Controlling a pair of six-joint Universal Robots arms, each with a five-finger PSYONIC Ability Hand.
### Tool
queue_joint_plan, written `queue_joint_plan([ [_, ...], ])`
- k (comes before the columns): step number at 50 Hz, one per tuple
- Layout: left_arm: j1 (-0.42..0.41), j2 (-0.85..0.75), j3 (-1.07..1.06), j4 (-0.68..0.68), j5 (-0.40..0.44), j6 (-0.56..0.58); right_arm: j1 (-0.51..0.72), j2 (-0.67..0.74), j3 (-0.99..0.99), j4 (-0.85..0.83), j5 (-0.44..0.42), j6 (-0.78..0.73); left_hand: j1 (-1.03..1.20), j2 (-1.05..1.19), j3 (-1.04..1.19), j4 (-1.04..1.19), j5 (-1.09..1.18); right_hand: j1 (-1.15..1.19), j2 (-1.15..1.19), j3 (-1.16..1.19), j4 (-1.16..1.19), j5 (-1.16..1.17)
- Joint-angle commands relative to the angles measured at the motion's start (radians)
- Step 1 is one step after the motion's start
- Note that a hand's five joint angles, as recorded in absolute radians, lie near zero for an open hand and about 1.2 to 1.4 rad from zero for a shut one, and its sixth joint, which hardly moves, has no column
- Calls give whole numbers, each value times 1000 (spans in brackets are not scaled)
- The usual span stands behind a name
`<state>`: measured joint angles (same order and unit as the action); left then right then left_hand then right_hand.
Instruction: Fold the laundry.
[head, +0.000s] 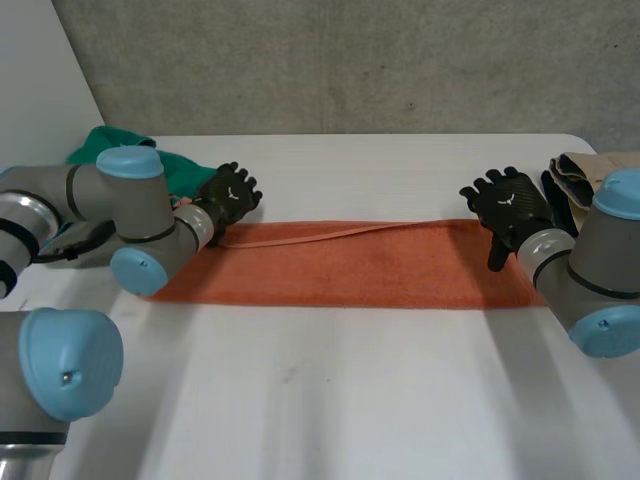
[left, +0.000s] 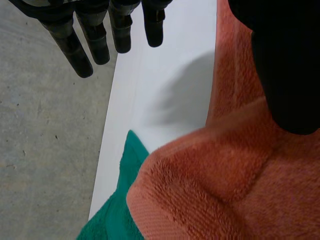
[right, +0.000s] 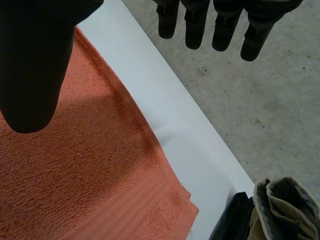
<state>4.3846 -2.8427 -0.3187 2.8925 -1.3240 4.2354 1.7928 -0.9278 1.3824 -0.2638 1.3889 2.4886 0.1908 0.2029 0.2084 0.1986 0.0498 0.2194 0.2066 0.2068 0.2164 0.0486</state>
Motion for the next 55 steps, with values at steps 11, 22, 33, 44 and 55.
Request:
queue_joint_plan([
  [11,82,-150,381,251,-167,-302,2,-23,3,6,9,9,102,90,84,94,68,-45,-32,-32,-42,-49],
  [22,56,204,-224,407,-69,-344,-4,-71,-11,75,10,39,-16,-28,-34,-24,-50,-45,-32,-32,-42,-49],
  [33,16,468,-549,295,-35,-462,-104,-109,-11,397,25,-20,-16,-28,-34,-24,-50,-45,-32,-32,-42,-49],
  [44,-34,640,-741,278,19,-681,-173,-105,79,325,67,-27,-16,-28,-34,-24,-50,-45,-32,-32,-42,-49],
  [55,-57,743,-830,272,-7,-752,-205,-137,175,152,2,-23,-16,-28,-34,-24,-50,-45,-32,-32,-42,-49],
])
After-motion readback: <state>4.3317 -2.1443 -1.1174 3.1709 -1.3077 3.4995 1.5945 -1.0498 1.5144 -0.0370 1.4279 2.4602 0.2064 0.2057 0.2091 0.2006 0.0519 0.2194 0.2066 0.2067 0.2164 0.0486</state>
